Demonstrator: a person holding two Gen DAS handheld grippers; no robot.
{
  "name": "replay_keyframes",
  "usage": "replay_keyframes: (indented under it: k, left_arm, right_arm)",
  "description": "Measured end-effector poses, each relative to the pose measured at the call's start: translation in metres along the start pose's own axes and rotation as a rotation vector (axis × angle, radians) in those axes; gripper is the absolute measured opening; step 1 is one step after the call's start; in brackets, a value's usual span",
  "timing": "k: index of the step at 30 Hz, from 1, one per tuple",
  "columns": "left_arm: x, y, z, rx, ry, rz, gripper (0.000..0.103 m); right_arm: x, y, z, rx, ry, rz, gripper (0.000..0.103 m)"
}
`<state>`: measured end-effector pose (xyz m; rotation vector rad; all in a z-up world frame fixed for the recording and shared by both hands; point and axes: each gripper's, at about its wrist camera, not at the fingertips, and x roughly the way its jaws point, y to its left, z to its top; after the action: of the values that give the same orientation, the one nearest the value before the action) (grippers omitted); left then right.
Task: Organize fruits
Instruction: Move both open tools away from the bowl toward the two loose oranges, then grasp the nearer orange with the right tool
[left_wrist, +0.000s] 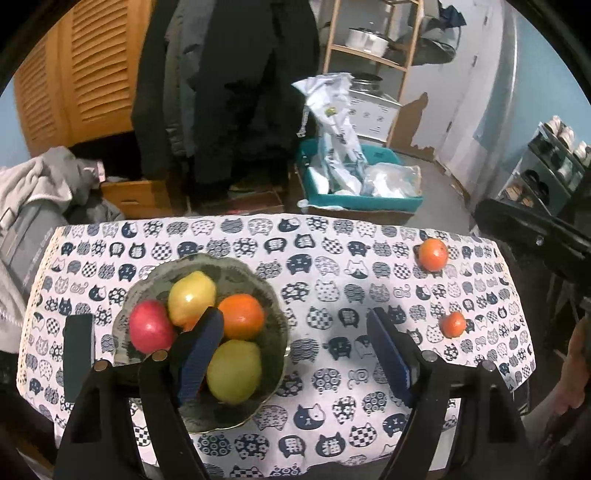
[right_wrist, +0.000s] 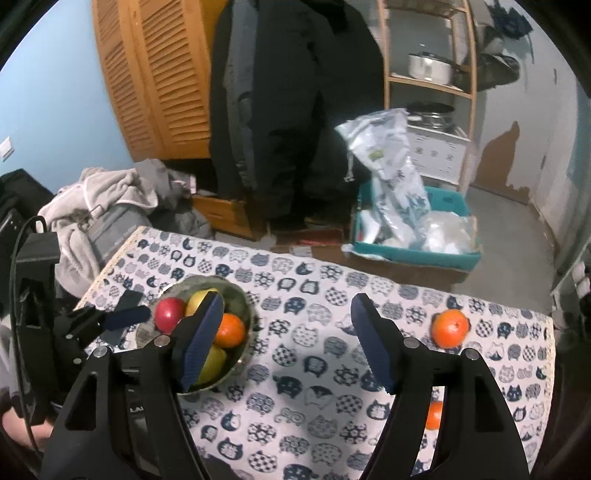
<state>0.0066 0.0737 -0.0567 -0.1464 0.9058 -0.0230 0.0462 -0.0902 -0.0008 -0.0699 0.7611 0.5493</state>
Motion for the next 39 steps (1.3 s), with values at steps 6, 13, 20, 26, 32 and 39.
replay_keyframes:
  k: [6, 13, 20, 26, 32, 39]
  left_arm:
    - [0.001, -0.025, 0.003, 0.04, -0.002, -0.018, 0.086]
    - [0.006, -0.053, 0.005, 0.093, 0.01, -0.039, 0.086]
    - [0.019, -0.078, 0.004, 0.136, 0.031, -0.056, 0.086]
    - [0.044, -0.101, 0.002, 0.167, 0.095, -0.091, 0.086]
    - [0.068, -0.12, -0.005, 0.208, 0.141, -0.094, 0.086]
    - [0.101, -0.131, -0.017, 0.223, 0.215, -0.097, 0.086]
  right_arm:
    - [-0.012, -0.028, -0.01, 0.037, -0.009, -0.035, 0.073]
    - [-0.023, -0.062, -0.021, 0.087, -0.009, -0.077, 0.075]
    - [-0.031, -0.096, -0.034, 0.129, 0.0, -0.119, 0.078]
    - [-0.023, -0.132, -0.051, 0.19, 0.043, -0.157, 0.079]
    - [0.004, -0.164, -0.078, 0.244, 0.13, -0.194, 0.079]
    - [0.046, -0.196, -0.117, 0.313, 0.246, -0.203, 0.079]
